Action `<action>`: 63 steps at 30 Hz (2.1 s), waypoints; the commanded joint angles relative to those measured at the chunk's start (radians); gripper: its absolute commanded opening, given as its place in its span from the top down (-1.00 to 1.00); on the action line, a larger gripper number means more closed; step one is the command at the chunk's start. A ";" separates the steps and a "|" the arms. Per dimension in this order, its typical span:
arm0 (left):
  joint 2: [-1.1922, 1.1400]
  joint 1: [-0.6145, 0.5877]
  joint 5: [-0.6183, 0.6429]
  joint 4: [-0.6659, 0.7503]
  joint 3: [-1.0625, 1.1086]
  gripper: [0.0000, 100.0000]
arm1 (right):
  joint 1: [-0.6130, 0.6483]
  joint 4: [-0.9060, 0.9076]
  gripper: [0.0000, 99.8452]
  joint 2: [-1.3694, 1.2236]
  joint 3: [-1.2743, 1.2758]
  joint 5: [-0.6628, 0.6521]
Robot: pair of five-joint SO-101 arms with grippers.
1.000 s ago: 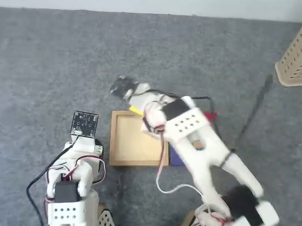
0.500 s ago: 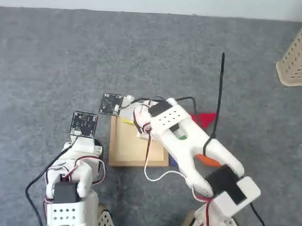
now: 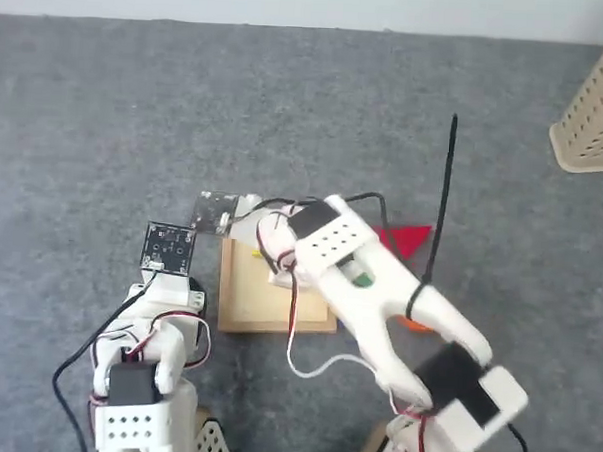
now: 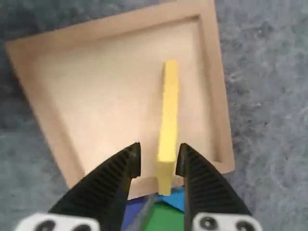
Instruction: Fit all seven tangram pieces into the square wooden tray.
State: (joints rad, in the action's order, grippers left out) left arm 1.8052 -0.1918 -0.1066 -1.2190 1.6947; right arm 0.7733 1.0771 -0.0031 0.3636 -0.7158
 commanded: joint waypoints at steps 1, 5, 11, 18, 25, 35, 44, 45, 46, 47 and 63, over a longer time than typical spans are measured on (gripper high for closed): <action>0.023 0.003 0.009 -0.003 -0.008 0.86 | 0.038 0.022 0.74 0.116 0.040 0.015; 0.023 0.003 0.009 -0.003 -0.008 0.86 | 0.015 0.022 0.74 0.163 0.097 0.017; 0.023 0.003 0.009 -0.003 -0.008 0.86 | -0.070 0.021 0.99 0.205 0.101 0.160; 0.023 0.003 0.009 -0.003 -0.008 0.86 | -0.081 -0.173 0.99 0.108 0.195 0.269; 0.023 0.003 0.009 -0.003 -0.008 0.86 | -0.085 -0.255 0.99 -0.070 0.160 0.276; 0.023 0.003 0.009 -0.003 -0.008 0.86 | -0.131 -0.200 0.99 -0.252 -0.048 0.284; 0.023 0.003 0.009 -0.003 -0.008 0.86 | -0.148 -0.208 0.99 -0.325 -0.158 0.284; 0.023 0.003 0.009 -0.003 -0.008 0.86 | -0.148 -0.208 0.99 -0.331 -0.170 0.284; 0.023 0.003 0.009 -0.003 -0.008 0.86 | -0.148 -0.205 0.99 -0.337 -0.184 0.282; 0.023 0.003 0.009 -0.003 -0.008 0.86 | -0.154 -0.203 0.99 -0.341 -0.195 0.282; 0.023 0.003 0.009 -0.003 -0.008 0.86 | -0.312 -0.059 0.98 0.027 -0.054 0.482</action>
State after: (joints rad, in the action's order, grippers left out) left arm 1.8052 -0.1918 -0.1066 -1.2190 1.6947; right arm 0.4895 1.0265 -0.0997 0.2547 -0.2723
